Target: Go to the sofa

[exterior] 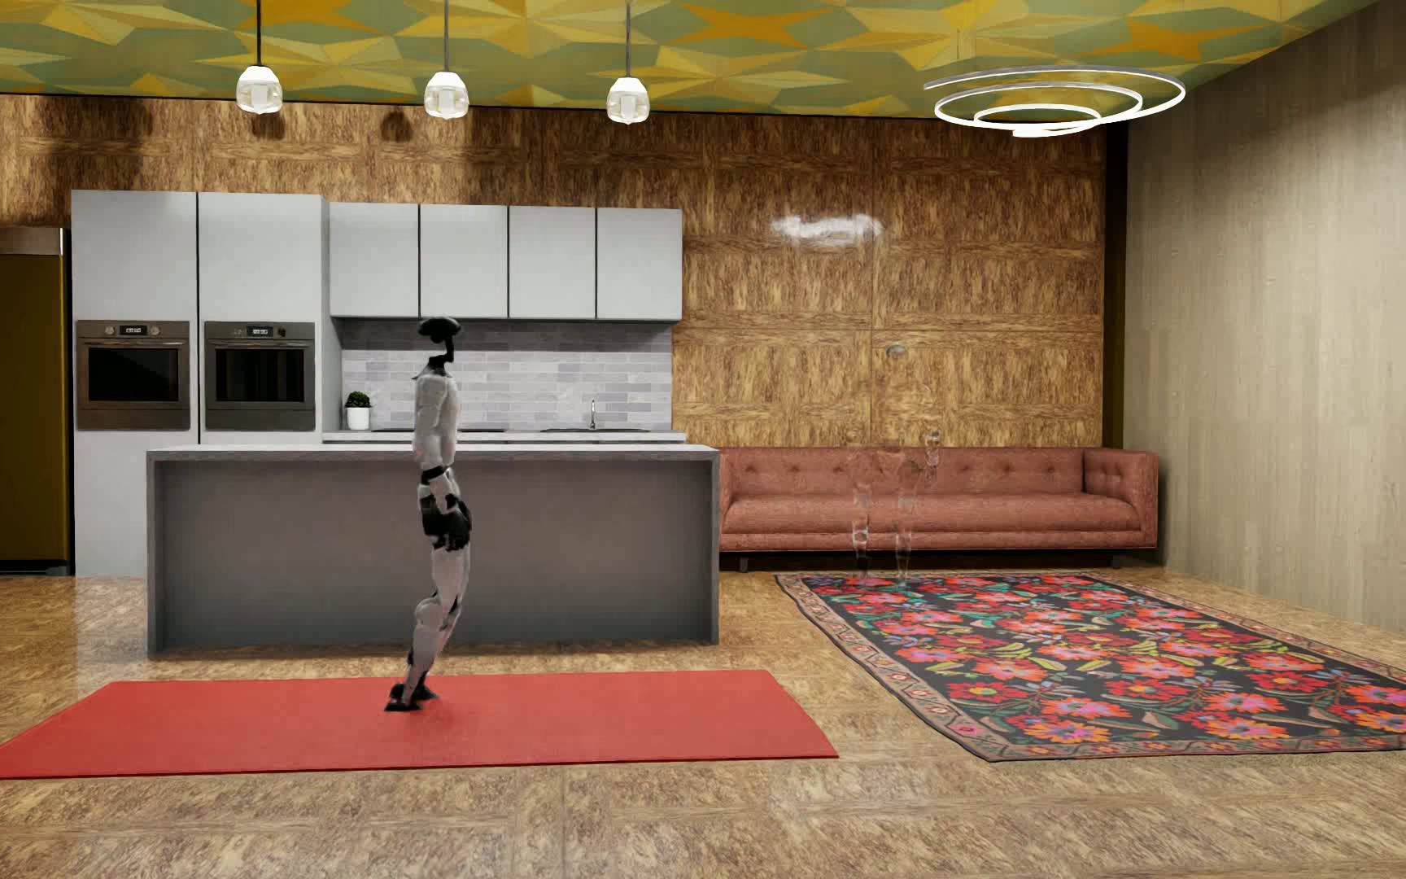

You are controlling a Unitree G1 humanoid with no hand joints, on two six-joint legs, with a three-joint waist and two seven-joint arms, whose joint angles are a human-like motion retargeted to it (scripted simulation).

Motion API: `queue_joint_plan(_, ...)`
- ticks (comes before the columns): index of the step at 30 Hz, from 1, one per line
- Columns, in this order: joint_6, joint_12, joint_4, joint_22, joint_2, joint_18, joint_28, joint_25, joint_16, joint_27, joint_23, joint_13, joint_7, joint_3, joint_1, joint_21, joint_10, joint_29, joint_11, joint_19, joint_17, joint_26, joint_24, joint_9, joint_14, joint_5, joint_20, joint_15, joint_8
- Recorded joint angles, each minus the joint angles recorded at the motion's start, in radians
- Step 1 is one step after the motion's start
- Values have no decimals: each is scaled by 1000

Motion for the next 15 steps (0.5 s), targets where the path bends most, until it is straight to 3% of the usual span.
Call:
queue_joint_plan(1,-1,-8,-10,2,-27,0,0,0,-3,0,13,6,0,26,-25,-67,14,0,23,0,-3,0,0,-4,16,-4,-5,-24,0)
queue_joint_plan(2,-15,13,-25,-8,12,0,0,0,1,0,9,38,0,-31,-16,-96,26,0,-65,0,2,0,0,-18,9,-6,-2,-75,0)
queue_joint_plan(3,-3,0,-18,-17,-41,0,0,0,5,0,5,34,0,5,-22,-74,36,0,266,0,-5,0,0,-2,21,2,-5,-201,0)
queue_joint_plan(4,-4,-2,-23,-33,-87,0,0,0,8,0,6,45,0,2,-15,-80,53,0,334,0,-5,0,0,8,12,-1,-10,-226,0)
queue_joint_plan(5,-13,0,-34,-61,-156,0,0,0,13,0,-4,55,0,-11,15,-75,37,0,455,0,-7,0,0,23,-42,-13,17,-217,0)
queue_joint_plan(6,-27,-18,-46,-64,-199,0,0,0,28,0,21,65,0,-14,62,-96,44,0,574,0,7,0,0,57,-67,-28,-25,-190,0)
queue_joint_plan(8,-19,-44,-18,-68,-310,0,0,0,32,0,13,95,0,-96,113,-89,30,0,706,0,15,0,0,64,-115,-31,-24,-174,0)
queue_joint_plan(9,0,-70,-5,-60,-387,0,0,0,25,0,17,102,0,-137,117,-79,14,0,689,0,8,0,0,55,-142,-31,-17,-168,0)
queue_joint_plan(15,8,-150,32,-104,-610,0,0,0,31,0,103,148,0,-248,360,-99,-65,0,388,0,-1,0,0,77,-356,-58,38,42,0)
